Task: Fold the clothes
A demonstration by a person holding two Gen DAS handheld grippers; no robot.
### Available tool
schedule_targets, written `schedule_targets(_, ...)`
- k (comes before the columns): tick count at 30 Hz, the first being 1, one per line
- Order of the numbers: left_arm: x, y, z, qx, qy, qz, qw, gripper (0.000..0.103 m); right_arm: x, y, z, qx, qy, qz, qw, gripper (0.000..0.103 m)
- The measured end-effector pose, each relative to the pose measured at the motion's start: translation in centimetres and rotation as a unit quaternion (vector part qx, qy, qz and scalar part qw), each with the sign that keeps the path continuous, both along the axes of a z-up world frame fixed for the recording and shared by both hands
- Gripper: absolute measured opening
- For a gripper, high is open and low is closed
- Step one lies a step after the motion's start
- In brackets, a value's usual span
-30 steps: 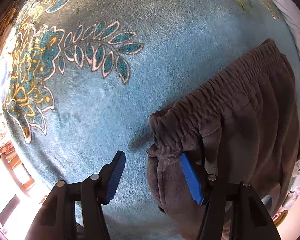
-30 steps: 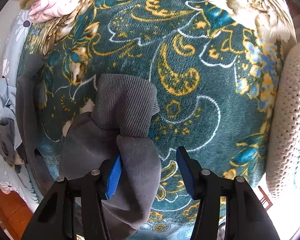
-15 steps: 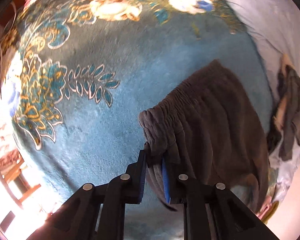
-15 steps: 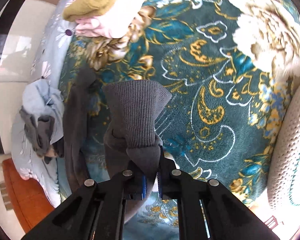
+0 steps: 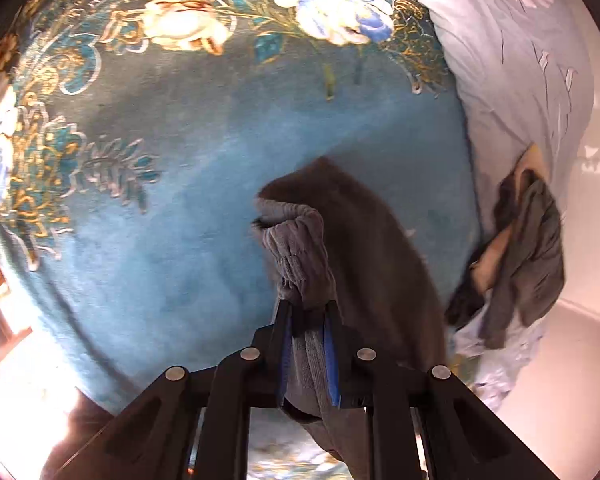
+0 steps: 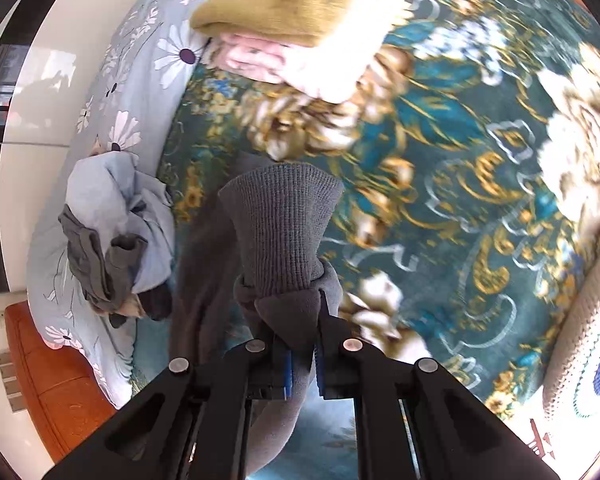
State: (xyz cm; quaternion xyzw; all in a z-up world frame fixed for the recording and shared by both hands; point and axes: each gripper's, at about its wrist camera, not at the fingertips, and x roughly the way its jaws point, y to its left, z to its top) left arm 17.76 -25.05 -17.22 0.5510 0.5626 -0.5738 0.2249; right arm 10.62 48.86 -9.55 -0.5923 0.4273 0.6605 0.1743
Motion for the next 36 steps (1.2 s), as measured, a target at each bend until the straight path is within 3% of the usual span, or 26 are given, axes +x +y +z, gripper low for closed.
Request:
schedule_targets(5,-5.4,-1.3,-0.5,0.039,-0.002,0.024,0.999,0.017,-7.5,-1.3,-1.1,0.004,-0.037,0.013,0.999,0.009)
schedule_targets(11,-11.0,-2.7,-5.4,0.07,-0.036,0.062,0.995,0.017,-12.7,-2.9,-4.7,0.009,-0.064,0.024,0.998,0.009)
schedule_targets(18,-15.2,-4.4,-8.6,0.038,-0.022,0.06,0.9972,0.018,-18.1,-4.9,-9.0,0.014,-0.087,0.035,0.995,0.012)
schedule_targets(20,-15.9,-4.2,-9.2,0.042,-0.016,0.043,0.9981,0.018,-19.7,-5.5,-10.2,0.015,-0.094,0.038,0.995,0.019)
schedule_targets(22,-16.0,-3.8,-8.8,0.041,0.007,0.022,0.9989,0.019,-21.1,-6.0,-11.2,0.013,-0.094,0.042,0.995,0.048)
schedule_targets(23,-15.8,-3.5,-8.4,0.037,0.023,0.009,0.999,0.025,-21.2,-6.2,-11.1,-0.001,-0.07,0.047,0.996,0.055)
schedule_targets(24,-15.4,-3.3,-7.8,0.027,0.036,-0.005,0.999,0.039,-21.3,-6.5,-10.7,-0.009,-0.047,0.057,0.997,0.063)
schedule_targets(26,-13.7,-2.5,-6.5,-0.005,0.048,-0.033,0.9983,0.057,-21.1,-7.0,-9.4,-0.007,-0.007,0.084,0.996,0.064)
schedule_targets(27,-12.4,-2.0,-6.2,-0.022,0.043,-0.043,0.9979,0.06,-20.6,-7.2,-8.6,0.004,0.01,0.095,0.995,0.064)
schedule_targets(30,-8.2,-0.4,-5.7,-0.063,0.022,-0.072,0.9951,0.066,-17.2,-6.4,-6.5,0.046,0.048,0.098,0.993,0.068)
schedule_targets(33,-3.5,1.4,-8.7,-0.042,-0.027,-0.069,0.9964,0.066,-12.4,-4.5,-6.8,0.07,0.039,0.062,0.995,0.068)
schedule_targets(36,-1.1,2.6,-11.6,-0.012,-0.051,-0.033,0.998,0.066,-8.0,-2.3,-9.6,0.044,-0.003,-0.002,0.999,0.068)
